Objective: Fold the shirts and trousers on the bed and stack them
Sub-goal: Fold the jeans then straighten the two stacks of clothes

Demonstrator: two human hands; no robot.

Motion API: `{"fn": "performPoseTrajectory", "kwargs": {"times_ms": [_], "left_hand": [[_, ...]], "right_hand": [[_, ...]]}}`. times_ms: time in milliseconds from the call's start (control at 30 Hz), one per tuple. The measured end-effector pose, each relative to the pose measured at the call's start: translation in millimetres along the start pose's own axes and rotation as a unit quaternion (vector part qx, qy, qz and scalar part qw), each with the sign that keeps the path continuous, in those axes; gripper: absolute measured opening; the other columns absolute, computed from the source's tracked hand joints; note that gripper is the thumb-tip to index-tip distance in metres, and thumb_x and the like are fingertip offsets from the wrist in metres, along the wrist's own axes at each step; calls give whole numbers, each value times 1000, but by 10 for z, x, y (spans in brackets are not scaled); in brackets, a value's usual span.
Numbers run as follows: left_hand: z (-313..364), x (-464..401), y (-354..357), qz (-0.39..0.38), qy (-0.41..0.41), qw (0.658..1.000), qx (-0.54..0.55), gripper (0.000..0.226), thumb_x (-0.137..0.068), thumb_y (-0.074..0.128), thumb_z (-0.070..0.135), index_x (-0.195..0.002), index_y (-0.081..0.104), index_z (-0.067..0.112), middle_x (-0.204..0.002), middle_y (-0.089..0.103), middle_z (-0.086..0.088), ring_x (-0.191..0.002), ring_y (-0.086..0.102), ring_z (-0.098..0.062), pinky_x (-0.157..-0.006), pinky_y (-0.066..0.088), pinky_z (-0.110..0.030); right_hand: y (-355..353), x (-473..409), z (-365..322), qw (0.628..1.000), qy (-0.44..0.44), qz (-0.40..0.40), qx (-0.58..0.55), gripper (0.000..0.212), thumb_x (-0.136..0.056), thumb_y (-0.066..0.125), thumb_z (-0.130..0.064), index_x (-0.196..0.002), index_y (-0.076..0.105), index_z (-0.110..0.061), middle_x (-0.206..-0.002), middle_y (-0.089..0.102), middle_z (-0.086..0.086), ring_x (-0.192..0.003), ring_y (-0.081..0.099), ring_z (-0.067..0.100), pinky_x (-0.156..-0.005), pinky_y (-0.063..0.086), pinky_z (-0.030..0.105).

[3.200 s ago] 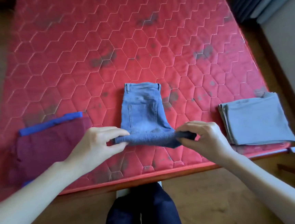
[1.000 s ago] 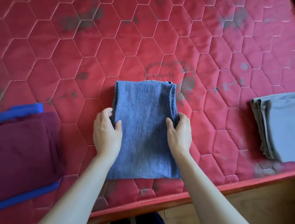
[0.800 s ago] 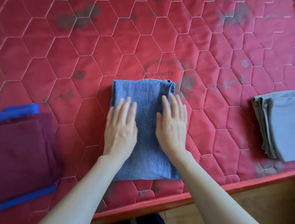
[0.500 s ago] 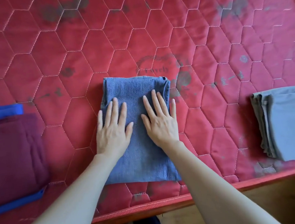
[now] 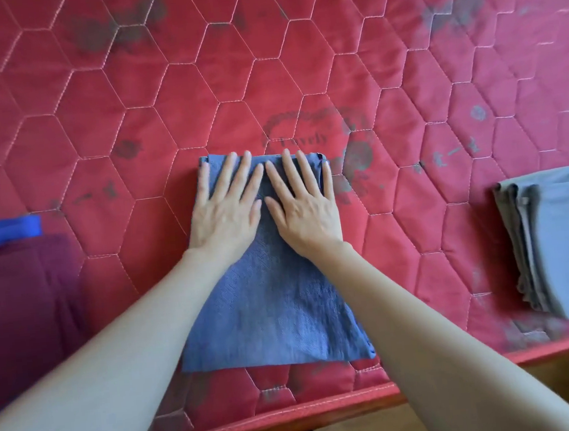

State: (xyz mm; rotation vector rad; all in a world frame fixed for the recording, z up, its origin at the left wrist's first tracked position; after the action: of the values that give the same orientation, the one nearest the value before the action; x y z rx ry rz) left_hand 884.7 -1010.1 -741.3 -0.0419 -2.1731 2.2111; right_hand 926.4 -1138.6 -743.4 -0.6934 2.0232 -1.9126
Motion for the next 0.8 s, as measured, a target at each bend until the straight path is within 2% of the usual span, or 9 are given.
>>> {"fn": "performPoseTrajectory", "kwargs": {"times_ms": [133,267,367,467,567,667,733,800], "left_hand": [[-42,-38,175,-22,-83,996,36,57,-98,26,40,-153,23,25,-162,13,-1,-150,10,-19,-110,8,-69],[-10,-18,160,-35,-140,987,70,59,-100,25,40,-155,15,21,-163,2,-7,-150,1,-18,-112,5,-67],[43,134,88,-42,-142,986,73,61,-98,31,33,-154,16,15,-163,3,-9,-150,1,-21,-115,2,-63],[182,549,10,-34,-141,985,92,59,-96,37,25,-152,24,11,-162,13,-9,-150,6,-23,-117,4,-59],[318,1099,-25,-44,-115,988,95,57,-94,33,26,-149,34,10,-160,22,-10,-148,18,-27,-116,13,-58],[296,1482,16,-72,-107,986,109,59,-95,26,33,-151,31,15,-161,18,-11,-148,17,-27,-115,18,-56],[231,1566,64,-80,-99,984,126,60,-96,23,35,-153,26,16,-161,13,-12,-149,12,-27,-115,20,-56],[203,1589,97,-85,-90,984,131,60,-96,22,35,-153,25,15,-162,11,-12,-149,10,-27,-115,20,-56]], "right_hand": [[73,-199,128,997,69,0,-27,58,-100,23,-53,-154,15,-34,-162,13,-1,-150,2,18,-117,-7,53],[6,-217,103,997,69,-32,-22,60,-101,20,-53,-155,7,-30,-163,4,1,-150,-5,19,-117,-8,55],[-143,-88,-29,996,85,-8,26,59,-103,27,-41,-155,8,-21,-162,1,11,-149,-5,27,-116,-10,58],[-290,310,-341,991,112,67,-18,61,-93,32,-25,-152,27,-14,-159,16,17,-149,10,31,-117,-3,56],[-217,844,-589,986,129,76,-68,63,-88,27,-30,-147,39,-11,-156,27,16,-146,21,31,-118,7,52],[66,1303,-593,992,116,32,-34,54,-94,48,-29,-146,42,-16,-155,33,12,-144,28,28,-117,21,54],[184,1461,-482,995,96,33,-26,54,-96,46,-34,-147,40,-20,-156,32,7,-145,27,23,-116,21,55],[253,1588,-314,995,100,21,-11,54,-99,37,-39,-151,33,-25,-159,26,2,-147,21,21,-118,15,55]]}}
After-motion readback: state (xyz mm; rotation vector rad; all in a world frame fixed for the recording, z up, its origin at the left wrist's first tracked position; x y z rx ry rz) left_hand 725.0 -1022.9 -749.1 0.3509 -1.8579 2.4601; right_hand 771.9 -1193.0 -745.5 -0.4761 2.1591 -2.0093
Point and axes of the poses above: each hand's wrist, its own x-axis away from the middle knuckle, its own y-axis out of the palm, z = x × y, the point moved 4 cm from there along -x, towards the middle knuckle
